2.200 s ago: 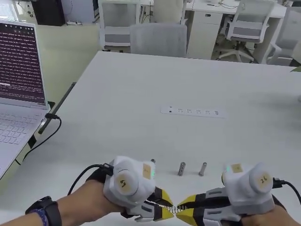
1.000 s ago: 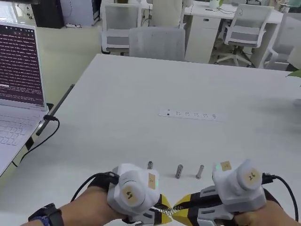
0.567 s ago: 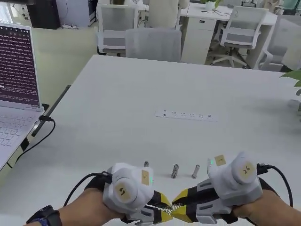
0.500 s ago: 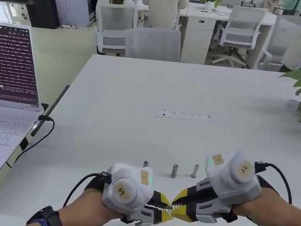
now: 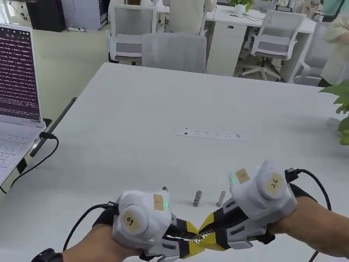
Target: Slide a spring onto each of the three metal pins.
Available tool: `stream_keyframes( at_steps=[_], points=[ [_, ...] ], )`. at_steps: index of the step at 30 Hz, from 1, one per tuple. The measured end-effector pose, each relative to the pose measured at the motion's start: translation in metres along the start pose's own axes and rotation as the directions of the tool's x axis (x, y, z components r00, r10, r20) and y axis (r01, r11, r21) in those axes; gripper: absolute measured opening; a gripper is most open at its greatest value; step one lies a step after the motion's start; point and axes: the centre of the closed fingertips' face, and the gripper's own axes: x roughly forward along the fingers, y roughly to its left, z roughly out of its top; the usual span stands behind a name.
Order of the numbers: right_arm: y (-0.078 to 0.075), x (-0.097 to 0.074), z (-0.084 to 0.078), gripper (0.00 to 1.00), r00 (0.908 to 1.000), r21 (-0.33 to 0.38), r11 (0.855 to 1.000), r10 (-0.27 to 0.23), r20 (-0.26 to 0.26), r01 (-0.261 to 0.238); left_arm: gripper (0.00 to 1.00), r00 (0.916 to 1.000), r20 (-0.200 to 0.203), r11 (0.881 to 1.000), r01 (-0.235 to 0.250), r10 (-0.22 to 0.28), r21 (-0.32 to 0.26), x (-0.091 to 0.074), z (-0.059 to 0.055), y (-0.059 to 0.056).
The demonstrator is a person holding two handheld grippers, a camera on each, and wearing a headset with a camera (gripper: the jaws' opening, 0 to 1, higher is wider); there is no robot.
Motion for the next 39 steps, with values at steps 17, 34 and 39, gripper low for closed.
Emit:
stream_keyframes(
  at_steps=[17,34,39],
  points=[
    [-0.004,-0.004,0.0,0.08,0.9978,-0.068,0.998,0.003,-0.067,-0.007,0.03,0.9992,0.036,0.999,-0.014,0.016,-0.046,0.004,0.005,0.005],
    [-0.009,0.0,-0.017,0.08,0.9956,-0.033,0.999,-0.029,-0.089,0.026,0.11,0.9989,0.005,0.994,-0.046,0.047,-0.101,-0.003,-0.01,0.007],
    [-0.012,-0.004,-0.025,0.08,0.9943,0.005,0.999,-0.049,-0.095,0.05,0.11,0.9964,0.019,0.986,-0.079,0.083,-0.146,-0.015,-0.013,0.017]
  ],
)
